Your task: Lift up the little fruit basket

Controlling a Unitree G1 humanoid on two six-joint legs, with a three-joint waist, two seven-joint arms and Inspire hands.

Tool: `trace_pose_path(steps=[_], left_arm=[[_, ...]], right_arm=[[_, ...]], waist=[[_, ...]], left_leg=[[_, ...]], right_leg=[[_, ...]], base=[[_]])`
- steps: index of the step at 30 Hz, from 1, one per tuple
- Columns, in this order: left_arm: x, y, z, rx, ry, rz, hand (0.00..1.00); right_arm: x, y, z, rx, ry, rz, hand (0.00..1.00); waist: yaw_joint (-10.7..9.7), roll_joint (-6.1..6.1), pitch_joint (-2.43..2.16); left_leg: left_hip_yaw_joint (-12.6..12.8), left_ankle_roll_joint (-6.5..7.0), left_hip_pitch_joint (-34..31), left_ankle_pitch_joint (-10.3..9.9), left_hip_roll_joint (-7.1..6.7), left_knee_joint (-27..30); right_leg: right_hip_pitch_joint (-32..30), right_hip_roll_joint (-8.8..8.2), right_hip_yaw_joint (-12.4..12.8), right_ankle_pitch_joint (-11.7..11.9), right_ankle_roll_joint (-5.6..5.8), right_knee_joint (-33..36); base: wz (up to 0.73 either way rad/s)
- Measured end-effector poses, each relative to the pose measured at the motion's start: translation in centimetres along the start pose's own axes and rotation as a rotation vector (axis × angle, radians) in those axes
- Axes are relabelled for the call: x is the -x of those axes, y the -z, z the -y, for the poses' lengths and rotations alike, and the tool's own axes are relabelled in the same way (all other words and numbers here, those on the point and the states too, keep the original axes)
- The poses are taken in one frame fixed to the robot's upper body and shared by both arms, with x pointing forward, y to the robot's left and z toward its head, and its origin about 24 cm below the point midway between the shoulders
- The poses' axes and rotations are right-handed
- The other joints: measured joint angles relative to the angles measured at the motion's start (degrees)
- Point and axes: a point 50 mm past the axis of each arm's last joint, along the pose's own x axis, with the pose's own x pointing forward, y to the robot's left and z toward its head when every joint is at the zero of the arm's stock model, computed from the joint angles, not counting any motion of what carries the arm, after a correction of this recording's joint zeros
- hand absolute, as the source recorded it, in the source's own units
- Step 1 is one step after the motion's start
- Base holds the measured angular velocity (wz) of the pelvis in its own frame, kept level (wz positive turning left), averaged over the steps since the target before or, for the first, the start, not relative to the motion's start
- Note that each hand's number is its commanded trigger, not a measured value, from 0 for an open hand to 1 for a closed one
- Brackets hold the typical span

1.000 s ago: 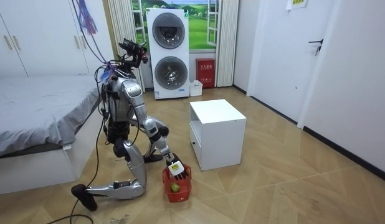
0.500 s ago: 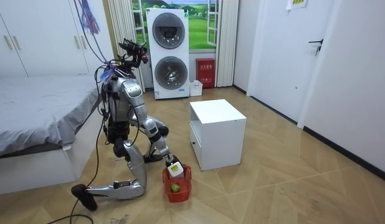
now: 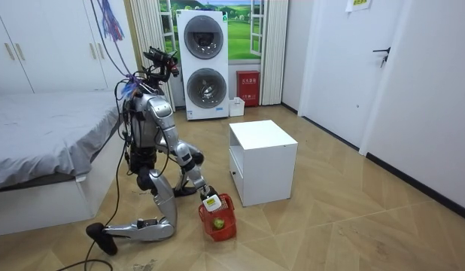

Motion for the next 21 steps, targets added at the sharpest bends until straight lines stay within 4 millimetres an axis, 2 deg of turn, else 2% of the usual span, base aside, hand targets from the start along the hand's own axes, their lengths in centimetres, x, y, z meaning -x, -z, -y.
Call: trace_pose_path(steps=[6,7,15,21], left_arm=[[0.0,0.0,0.0,0.000,0.009,0.000,0.00],[0.0,-0.1,0.1,0.002,0.012,0.002,0.00],[-0.1,-0.7,0.3,0.023,0.020,0.024,0.00],[-0.1,-1.9,0.3,0.023,0.025,0.053,0.00]], right_arm=[[0.0,0.0,-0.1,-0.003,-0.004,-0.002,1.00],[0.0,0.0,-0.1,-0.011,-0.004,-0.001,1.00],[0.0,-0.2,-0.1,-0.014,-0.002,0.005,1.00],[0.0,-0.1,-0.2,-0.006,-0.009,0.004,1.00]], waist=[[0.2,-0.16,0.10],[0.3,-0.48,0.29],[0.1,-0.59,0.35],[-0.3,-0.88,0.51]], left_leg=[[0.0,0.02,0.0,0.0,-0.01,0.1],[0.0,0.02,0.0,0.0,0.00,0.1],[0.0,0.07,0.0,0.0,-0.09,0.1],[-0.1,0.15,0.0,0.1,-0.11,0.2]], right_leg=[[0.0,0.02,0.0,0.0,0.00,0.0],[0.0,0.06,0.0,0.0,0.00,0.0],[0.1,0.11,0.0,0.0,0.03,0.2],[0.1,0.18,0.0,0.0,0.04,0.3]], base=[[0.00],[0.00],[0.00],[0.00]])
